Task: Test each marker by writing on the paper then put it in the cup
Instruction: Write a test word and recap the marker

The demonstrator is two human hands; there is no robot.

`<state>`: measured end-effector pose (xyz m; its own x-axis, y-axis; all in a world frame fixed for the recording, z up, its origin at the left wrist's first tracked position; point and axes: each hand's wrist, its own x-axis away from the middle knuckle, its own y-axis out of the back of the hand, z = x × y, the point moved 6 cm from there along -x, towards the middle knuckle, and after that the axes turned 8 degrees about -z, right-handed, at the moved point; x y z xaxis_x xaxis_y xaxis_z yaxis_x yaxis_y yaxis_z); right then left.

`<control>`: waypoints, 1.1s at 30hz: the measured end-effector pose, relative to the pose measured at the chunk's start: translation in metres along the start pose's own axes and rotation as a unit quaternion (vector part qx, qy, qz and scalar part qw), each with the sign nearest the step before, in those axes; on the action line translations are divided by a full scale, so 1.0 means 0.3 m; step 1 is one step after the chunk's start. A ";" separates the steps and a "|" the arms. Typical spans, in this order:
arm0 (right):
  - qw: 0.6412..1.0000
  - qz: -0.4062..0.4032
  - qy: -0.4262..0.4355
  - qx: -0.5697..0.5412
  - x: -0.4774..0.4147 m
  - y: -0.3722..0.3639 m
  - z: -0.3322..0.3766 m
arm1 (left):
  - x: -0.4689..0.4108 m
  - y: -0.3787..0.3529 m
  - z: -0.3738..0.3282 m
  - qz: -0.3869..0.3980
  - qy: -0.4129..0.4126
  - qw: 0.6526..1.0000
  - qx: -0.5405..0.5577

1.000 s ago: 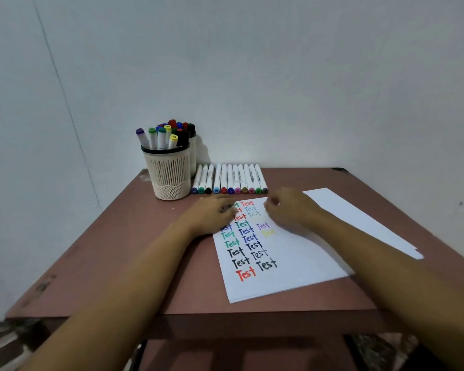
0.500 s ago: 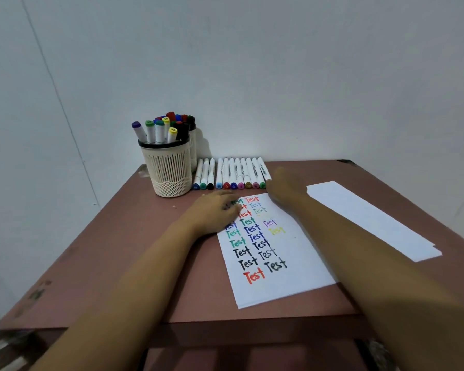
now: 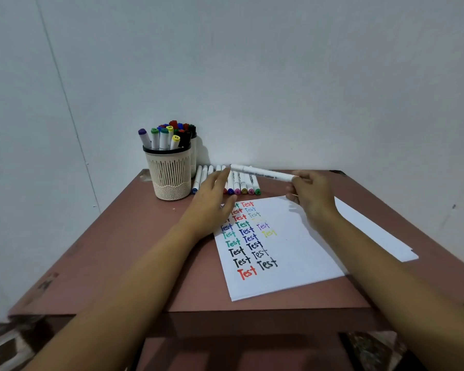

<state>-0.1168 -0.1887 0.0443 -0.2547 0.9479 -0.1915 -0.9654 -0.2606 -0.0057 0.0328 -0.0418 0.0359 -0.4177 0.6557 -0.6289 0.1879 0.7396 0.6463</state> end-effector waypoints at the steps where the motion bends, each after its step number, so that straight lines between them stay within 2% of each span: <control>1: 1.000 0.017 0.001 -0.010 0.027 0.009 0.007 | 0.005 0.012 -0.016 -0.020 -0.027 0.999 -0.014; 5: 0.997 0.061 0.019 -0.045 0.113 0.031 0.001 | 0.022 0.014 -0.054 -0.052 -0.126 0.985 -0.104; 9: 0.986 0.087 -0.033 -0.139 0.126 0.017 -0.021 | 0.027 -0.015 -0.055 0.022 -0.086 0.989 -0.121; 13: 0.935 0.123 -0.139 -0.302 0.120 -0.004 -0.036 | 0.036 -0.010 -0.081 0.033 -0.080 0.992 -0.089; 15: 0.935 0.165 -0.151 -0.276 0.135 -0.029 -0.039 | 0.040 -0.011 -0.097 0.021 -0.093 0.992 -0.085; 17: 0.951 0.209 -0.134 -0.184 0.160 -0.061 -0.045 | 0.045 -0.006 -0.119 0.005 -0.119 0.990 -0.079; 20: 0.960 0.234 -0.104 -0.112 0.178 -0.083 -0.050 | 0.050 -0.014 -0.139 0.011 -0.145 0.988 -0.051; 33: 0.958 0.234 -0.049 -0.157 0.179 -0.070 -0.021 | 0.044 -0.004 -0.128 0.006 -0.065 0.998 0.015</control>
<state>-0.1100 -0.1334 0.0278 -0.6747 0.7221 -0.1528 -0.6836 -0.6894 -0.2397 -0.0070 -0.0398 0.0434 -0.2962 0.6772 -0.6735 0.2196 0.7346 0.6420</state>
